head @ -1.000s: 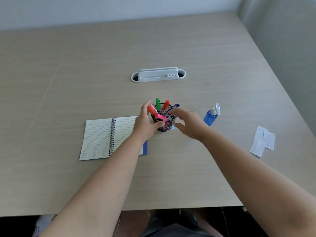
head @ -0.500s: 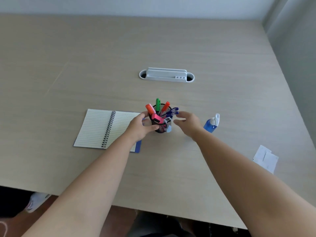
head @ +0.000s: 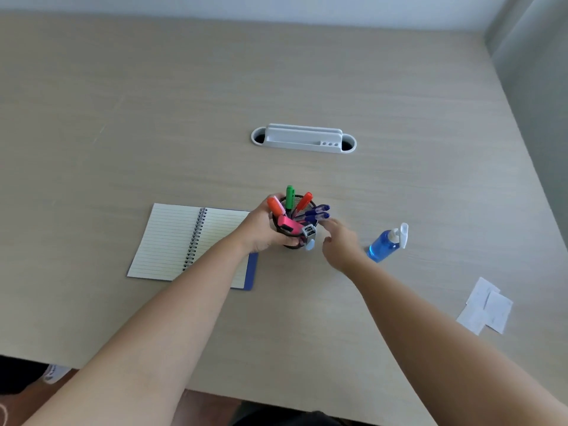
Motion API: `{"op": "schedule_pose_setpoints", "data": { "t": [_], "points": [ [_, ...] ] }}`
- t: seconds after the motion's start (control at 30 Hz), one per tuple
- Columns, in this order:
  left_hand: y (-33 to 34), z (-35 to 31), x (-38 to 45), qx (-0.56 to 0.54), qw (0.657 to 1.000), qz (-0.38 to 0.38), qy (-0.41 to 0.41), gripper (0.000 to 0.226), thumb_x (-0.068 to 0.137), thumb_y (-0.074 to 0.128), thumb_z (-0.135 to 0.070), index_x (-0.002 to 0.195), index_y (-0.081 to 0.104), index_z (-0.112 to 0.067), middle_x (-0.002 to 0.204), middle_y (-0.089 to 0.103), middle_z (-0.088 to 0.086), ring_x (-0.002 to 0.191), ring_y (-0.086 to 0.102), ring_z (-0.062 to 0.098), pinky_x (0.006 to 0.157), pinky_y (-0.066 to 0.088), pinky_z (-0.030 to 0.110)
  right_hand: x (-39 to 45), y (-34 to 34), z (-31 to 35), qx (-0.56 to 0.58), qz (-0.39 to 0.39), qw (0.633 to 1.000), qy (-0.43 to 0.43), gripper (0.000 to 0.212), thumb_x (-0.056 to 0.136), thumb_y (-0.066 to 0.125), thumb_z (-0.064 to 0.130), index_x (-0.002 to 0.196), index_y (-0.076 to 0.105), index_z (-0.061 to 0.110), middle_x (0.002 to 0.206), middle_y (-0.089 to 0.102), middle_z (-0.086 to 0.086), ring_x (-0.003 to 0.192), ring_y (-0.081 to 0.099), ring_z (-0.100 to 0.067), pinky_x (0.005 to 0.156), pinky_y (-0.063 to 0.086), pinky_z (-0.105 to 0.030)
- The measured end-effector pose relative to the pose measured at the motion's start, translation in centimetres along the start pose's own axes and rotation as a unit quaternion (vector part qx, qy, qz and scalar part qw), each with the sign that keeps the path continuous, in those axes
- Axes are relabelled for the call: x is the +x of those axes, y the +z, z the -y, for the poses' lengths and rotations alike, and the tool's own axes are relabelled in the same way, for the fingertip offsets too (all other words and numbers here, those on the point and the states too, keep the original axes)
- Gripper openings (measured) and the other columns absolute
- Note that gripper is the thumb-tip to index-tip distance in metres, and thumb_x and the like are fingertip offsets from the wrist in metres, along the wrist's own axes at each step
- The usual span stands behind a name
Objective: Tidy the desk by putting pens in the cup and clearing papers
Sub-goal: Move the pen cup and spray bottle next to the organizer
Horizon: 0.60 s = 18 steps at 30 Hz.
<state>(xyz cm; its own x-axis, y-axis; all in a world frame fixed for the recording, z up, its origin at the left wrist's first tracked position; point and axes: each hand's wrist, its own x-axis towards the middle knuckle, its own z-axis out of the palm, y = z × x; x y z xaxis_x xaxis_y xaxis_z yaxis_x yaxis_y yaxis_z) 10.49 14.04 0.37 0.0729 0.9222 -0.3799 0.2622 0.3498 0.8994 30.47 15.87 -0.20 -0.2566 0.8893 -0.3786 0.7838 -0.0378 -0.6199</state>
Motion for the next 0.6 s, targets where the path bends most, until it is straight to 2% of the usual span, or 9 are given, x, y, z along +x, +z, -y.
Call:
{"op": "schedule_pose_setpoints", "data": {
  "t": [0.1,0.2,0.3,0.43,0.53,0.6],
  "points": [
    [-0.2,0.0,0.8,0.037,0.999,0.014,0.021,0.104,0.053,0.095,-0.016,0.138,0.036,-0.025,0.121,0.066,0.001,0.108,0.068,0.011,0.096,0.054,0.037,0.6,2.0,-1.9,-0.104,0.003,0.994,-0.037,0.065,0.085,0.036,-0.003,0.145,0.036,0.024,0.156,0.027,0.003,0.142,0.024,-0.025,0.112,0.024,-0.035],
    [-0.1,0.2,1.6,0.063,0.997,0.020,0.047,0.095,0.056,0.094,-0.018,0.132,0.037,-0.023,0.116,0.065,0.001,0.107,0.067,0.010,0.094,0.054,0.031,1.3,3.5,-3.2,-0.148,-0.032,0.988,-0.025,0.052,0.093,0.035,0.009,0.142,0.035,0.025,0.160,0.017,0.001,0.148,0.006,-0.027,0.118,0.004,-0.046],
    [-0.2,0.0,2.6,0.059,0.996,0.016,0.068,0.091,0.058,0.094,-0.015,0.129,0.037,-0.020,0.116,0.066,0.004,0.109,0.067,0.012,0.096,0.053,0.031,1.4,4.5,-3.7,-0.160,-0.073,0.984,-0.018,0.049,0.096,0.036,0.017,0.145,0.034,0.021,0.160,0.017,-0.002,0.148,0.009,-0.030,0.117,0.006,-0.051],
    [-1.7,-0.9,4.5,-0.023,0.996,0.013,0.086,0.095,0.061,0.089,0.006,0.135,0.032,-0.006,0.131,0.061,0.011,0.112,0.067,0.013,0.093,0.053,0.031,1.5,5.3,-4.1,-0.185,-0.097,0.978,-0.013,0.060,0.089,0.028,0.029,0.148,0.032,0.023,0.159,0.024,-0.002,0.146,0.022,-0.029,0.115,0.014,-0.050],
    [-3.8,-1.9,6.9,-0.045,0.995,-0.008,0.090,0.094,0.058,0.091,0.002,0.132,0.033,-0.006,0.129,0.061,0.010,0.111,0.067,0.018,0.091,0.055,0.042,1.6,5.3,-4.1,-0.197,-0.097,0.976,-0.003,0.062,0.089,0.022,0.036,0.150,0.027,0.026,0.160,0.021,0.000,0.147,0.019,-0.027,0.116,0.012,-0.049],
    [-5.2,-2.0,8.9,-0.059,0.994,-0.040,0.083,0.093,0.056,0.090,0.006,0.130,0.034,0.001,0.122,0.061,0.013,0.102,0.068,0.016,0.086,0.055,0.040,1.6,5.5,-4.0,-0.198,-0.104,0.975,-0.001,0.062,0.089,0.022,0.036,0.149,0.028,0.025,0.159,0.022,0.000,0.146,0.020,-0.028,0.116,0.013,-0.050]
  ]
}}
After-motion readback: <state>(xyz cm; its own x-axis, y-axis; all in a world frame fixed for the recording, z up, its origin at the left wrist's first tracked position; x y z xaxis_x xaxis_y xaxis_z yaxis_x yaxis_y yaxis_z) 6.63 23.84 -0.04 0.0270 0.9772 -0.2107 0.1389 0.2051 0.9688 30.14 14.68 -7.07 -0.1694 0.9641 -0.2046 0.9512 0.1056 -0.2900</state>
